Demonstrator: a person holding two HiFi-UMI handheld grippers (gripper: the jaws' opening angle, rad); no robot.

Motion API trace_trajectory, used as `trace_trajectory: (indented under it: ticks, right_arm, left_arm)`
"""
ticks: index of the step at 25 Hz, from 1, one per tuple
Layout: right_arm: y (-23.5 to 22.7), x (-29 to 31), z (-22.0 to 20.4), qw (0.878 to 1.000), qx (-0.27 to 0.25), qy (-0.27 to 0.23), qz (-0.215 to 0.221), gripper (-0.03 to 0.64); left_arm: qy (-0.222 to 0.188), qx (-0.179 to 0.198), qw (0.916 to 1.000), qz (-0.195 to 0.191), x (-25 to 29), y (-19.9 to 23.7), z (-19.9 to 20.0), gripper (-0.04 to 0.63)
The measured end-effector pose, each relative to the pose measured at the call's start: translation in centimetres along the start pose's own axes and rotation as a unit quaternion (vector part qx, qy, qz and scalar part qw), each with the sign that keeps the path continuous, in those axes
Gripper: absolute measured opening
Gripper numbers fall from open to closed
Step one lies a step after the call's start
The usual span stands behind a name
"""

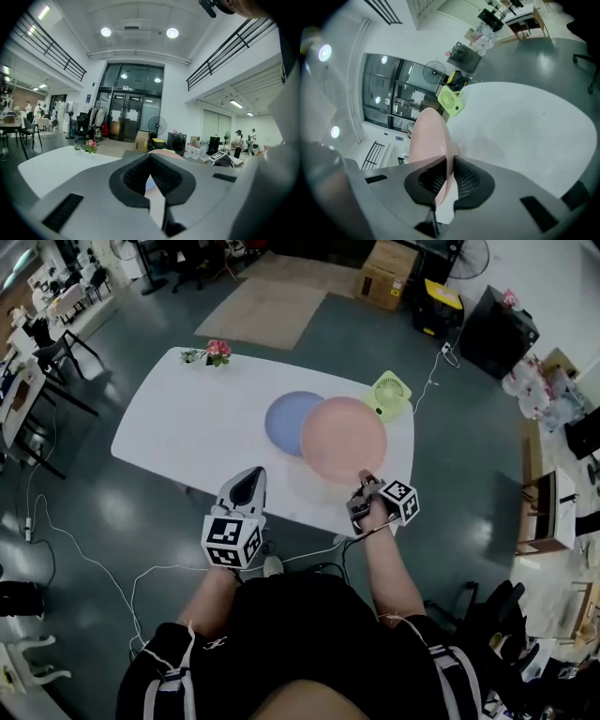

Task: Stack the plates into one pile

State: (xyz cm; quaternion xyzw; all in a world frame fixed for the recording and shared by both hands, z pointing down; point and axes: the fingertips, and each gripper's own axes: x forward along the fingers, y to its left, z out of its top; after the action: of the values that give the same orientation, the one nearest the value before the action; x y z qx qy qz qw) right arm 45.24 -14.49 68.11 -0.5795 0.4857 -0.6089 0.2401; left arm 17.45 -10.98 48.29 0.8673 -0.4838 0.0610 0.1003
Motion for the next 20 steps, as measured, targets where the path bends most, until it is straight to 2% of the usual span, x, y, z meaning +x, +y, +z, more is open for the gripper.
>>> trace_trajectory:
  ticks: [4, 9, 15, 20]
  right_arm:
    - [4.1, 4.5, -1.6, 1.000, 0.003, 0.020, 0.005, 0.052]
    - [5.9, 10.0, -3.5, 0.999, 0.013, 0.031, -0.021, 0.054]
    - [5.4, 15.9, -6.0, 0.997, -0.004, 0.035, -0.070, 0.055]
    - [4.3, 17.8, -6.7, 0.992, -0.036, 0.032, -0.114, 0.058]
  left_arm:
    - [-0.004, -0.001, 0.9997, 0.025, -0.3, 2.4, 0.2, 0.012]
    - [-0.012, -0.006, 0.9984, 0.055, -1.5, 5.9, 0.7, 0.012]
    - [-0.022, -0.004, 0.9964, 0.082, -2.5, 10.3, 1.3, 0.012]
    - [-0.021, -0.002, 0.9959, 0.088, -2.4, 12.1, 1.9, 0.012]
